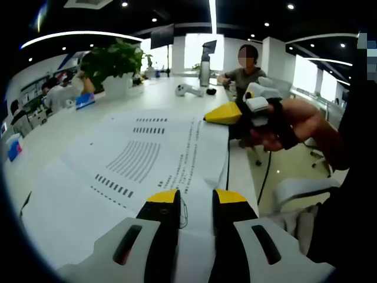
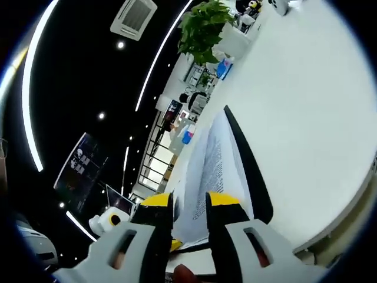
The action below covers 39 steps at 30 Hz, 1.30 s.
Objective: Flip through the bound document one page at a time
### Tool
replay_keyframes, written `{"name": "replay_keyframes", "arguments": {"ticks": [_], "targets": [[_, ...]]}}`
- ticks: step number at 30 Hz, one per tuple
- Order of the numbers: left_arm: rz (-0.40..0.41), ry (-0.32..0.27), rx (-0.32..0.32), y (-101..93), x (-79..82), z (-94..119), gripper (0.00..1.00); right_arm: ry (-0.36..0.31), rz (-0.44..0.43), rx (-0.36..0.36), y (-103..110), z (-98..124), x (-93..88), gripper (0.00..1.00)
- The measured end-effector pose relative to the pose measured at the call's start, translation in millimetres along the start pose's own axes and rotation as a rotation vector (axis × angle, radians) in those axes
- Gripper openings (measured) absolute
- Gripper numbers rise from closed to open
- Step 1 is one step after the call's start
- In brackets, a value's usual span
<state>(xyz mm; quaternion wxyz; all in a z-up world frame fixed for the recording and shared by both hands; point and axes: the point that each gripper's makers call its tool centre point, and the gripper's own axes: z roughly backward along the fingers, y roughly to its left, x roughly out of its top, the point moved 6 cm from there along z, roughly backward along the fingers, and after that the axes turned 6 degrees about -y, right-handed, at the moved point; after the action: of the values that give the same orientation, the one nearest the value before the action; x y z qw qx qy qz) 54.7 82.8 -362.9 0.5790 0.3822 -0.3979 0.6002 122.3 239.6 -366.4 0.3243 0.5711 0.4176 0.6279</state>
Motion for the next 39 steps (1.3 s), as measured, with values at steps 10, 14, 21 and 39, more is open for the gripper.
{"name": "replay_keyframes", "arguments": {"ticks": [10,14,21,39], "targets": [[-0.003,-0.004,0.004,-1.9,0.2,0.1,0.25,-0.035,-0.013,-0.028,-3.3,0.4,1.6,0.19],[-0.004,-0.007,0.005,-1.5,0.3,-0.2,0.25,-0.04,0.01,-0.045,-4.6,0.2,1.9,0.17],[0.008,-0.017,0.0,-3.0,0.3,0.3,0.25,-0.074,0.027,-0.07,-8.7,1.9,0.0,0.09],[0.02,-0.018,-0.005,-6.6,-0.6,0.8,0.25,-0.056,0.079,-0.087,-10.7,2.5,-2.4,0.02]]}}
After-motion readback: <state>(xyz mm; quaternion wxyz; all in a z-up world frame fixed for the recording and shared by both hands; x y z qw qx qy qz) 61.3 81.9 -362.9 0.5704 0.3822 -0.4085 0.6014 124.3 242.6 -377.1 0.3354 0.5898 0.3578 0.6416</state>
